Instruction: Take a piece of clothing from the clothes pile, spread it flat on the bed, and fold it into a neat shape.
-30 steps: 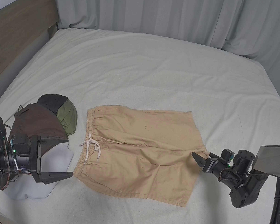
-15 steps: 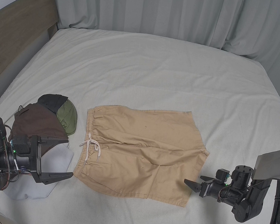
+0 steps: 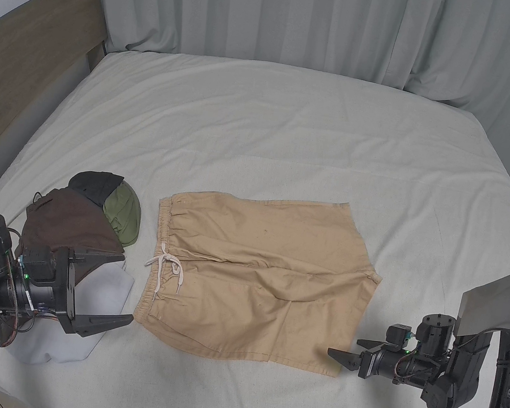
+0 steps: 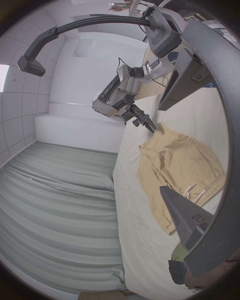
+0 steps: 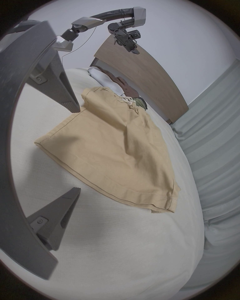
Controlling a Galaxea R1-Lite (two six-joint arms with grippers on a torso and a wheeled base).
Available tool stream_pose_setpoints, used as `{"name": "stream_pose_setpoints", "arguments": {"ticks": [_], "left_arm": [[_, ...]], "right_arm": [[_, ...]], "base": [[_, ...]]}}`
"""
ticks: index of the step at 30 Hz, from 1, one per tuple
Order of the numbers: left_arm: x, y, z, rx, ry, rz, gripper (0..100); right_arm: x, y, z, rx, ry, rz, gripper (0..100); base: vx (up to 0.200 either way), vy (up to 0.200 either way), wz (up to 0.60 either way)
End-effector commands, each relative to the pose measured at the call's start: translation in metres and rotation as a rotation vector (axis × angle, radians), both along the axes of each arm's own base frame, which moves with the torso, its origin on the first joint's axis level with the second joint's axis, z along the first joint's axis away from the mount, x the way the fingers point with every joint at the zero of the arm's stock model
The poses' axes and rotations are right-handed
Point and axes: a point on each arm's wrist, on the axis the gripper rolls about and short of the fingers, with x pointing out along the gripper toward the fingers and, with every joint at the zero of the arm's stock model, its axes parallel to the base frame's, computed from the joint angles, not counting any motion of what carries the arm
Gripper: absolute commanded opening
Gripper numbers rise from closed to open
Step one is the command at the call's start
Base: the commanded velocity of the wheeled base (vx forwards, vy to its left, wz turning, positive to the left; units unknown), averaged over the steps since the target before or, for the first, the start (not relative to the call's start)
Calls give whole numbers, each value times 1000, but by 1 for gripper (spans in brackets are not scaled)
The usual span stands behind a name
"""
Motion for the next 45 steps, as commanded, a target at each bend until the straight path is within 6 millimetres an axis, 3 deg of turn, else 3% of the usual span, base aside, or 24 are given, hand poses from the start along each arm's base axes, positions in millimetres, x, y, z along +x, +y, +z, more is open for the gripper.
{"name": "stream_pose_setpoints", "arguments": {"ticks": [1, 11, 21, 37, 38, 45], "left_arm": [[3, 0, 2, 0, -12, 5, 100], [3, 2, 2, 1, -17, 13, 100], [3, 3, 1, 1, -9, 16, 100], [3, 3, 0, 2, -9, 15, 100], [3, 3, 0, 2, -9, 15, 100], [3, 3, 0, 2, -9, 15, 100]], "right_arm": [[-2, 1, -5, -5, 20, 6, 100], [-14, 6, -15, -19, 85, 30, 100], [-14, 17, -17, -8, 88, 64, 100], [-17, 20, -18, -10, 101, 77, 100], [-17, 20, -18, -10, 101, 77, 0], [-16, 19, -18, -9, 95, 75, 0]], "base": [[0, 0, 0], [0, 0, 0], [0, 0, 0], [0, 0, 0], [0, 0, 0], [0, 0, 0]]}}
